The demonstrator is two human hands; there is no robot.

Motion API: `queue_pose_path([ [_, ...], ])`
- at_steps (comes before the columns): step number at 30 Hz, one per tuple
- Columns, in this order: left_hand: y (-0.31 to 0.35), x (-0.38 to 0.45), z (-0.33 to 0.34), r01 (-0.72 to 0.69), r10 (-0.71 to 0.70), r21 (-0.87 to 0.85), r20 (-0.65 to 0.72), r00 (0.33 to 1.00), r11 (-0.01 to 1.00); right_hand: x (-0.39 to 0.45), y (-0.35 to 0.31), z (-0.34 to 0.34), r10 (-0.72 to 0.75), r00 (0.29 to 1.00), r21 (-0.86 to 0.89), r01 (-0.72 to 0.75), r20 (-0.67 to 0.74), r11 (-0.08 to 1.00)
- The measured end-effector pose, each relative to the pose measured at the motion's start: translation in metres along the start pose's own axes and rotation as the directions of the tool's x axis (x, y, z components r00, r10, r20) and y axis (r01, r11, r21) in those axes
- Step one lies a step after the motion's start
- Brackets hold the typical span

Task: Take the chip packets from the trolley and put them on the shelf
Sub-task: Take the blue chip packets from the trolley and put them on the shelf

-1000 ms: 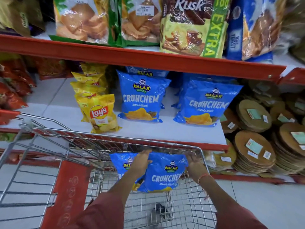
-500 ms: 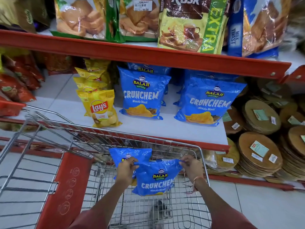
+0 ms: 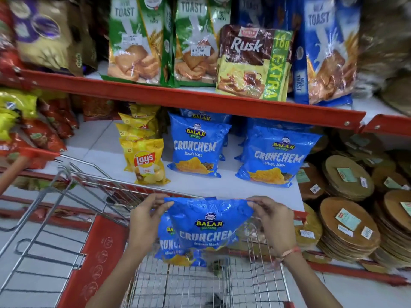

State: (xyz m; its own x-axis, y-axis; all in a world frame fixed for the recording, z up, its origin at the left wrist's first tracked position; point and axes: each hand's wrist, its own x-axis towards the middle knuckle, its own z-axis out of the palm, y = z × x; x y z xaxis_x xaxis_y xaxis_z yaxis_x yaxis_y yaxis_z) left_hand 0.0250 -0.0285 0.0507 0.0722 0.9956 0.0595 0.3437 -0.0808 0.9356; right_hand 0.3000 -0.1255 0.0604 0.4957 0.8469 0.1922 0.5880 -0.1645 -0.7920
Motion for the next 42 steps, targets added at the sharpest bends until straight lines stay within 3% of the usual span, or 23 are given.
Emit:
queue_pose_path([
  [2,0.023,0.014,-0.007,-0.055,0.053,-0.051,-0.042,0.998,0.997,0.015,-0.02,-0.011,-0.022,1.0,0.062,0.024,-0.021,0.998],
  [7,0.072,0.054,-0.014,-0.234,0.222,-0.077,-0.139,0.965,0.969,0.059,-0.069,-0.036,-0.205,0.954,0.003,0.21,-0.217,0.978],
  [13,0.094,0.101,-0.001,-0.302,0.294,-0.025,-0.162,0.942,0.953,0.113,-0.08,-0.034,-0.253,0.93,-0.014,0.259,-0.266,0.966],
  [21,0.06,0.146,0.036,-0.206,0.22,0.181,-0.066,0.973,0.962,0.167,-0.047,0.012,-0.077,0.991,-0.076,0.068,-0.113,0.995],
  [26,0.053,0.152,0.047,-0.181,0.191,0.157,-0.052,0.98,0.971,0.173,-0.036,0.024,-0.018,0.996,-0.091,0.01,-0.092,0.996],
  [30,0.045,0.134,0.043,-0.208,0.213,0.059,-0.091,0.973,0.976,0.15,-0.031,0.033,-0.134,0.983,-0.224,0.103,-0.127,0.969],
  [34,0.009,0.097,0.03,-0.207,0.205,0.012,-0.182,0.962,0.978,0.104,-0.022,0.052,-0.325,0.919,-0.22,0.278,-0.223,0.935],
  [36,-0.018,0.078,0.024,-0.159,0.16,0.021,-0.184,0.97,0.987,0.08,-0.013,0.066,-0.35,0.909,-0.209,0.305,-0.228,0.929],
  [42,-0.099,0.037,0.015,0.061,-0.042,0.154,-0.128,0.991,0.986,0.011,0.017,0.119,-0.274,0.959,-0.165,0.282,0.068,0.945],
])
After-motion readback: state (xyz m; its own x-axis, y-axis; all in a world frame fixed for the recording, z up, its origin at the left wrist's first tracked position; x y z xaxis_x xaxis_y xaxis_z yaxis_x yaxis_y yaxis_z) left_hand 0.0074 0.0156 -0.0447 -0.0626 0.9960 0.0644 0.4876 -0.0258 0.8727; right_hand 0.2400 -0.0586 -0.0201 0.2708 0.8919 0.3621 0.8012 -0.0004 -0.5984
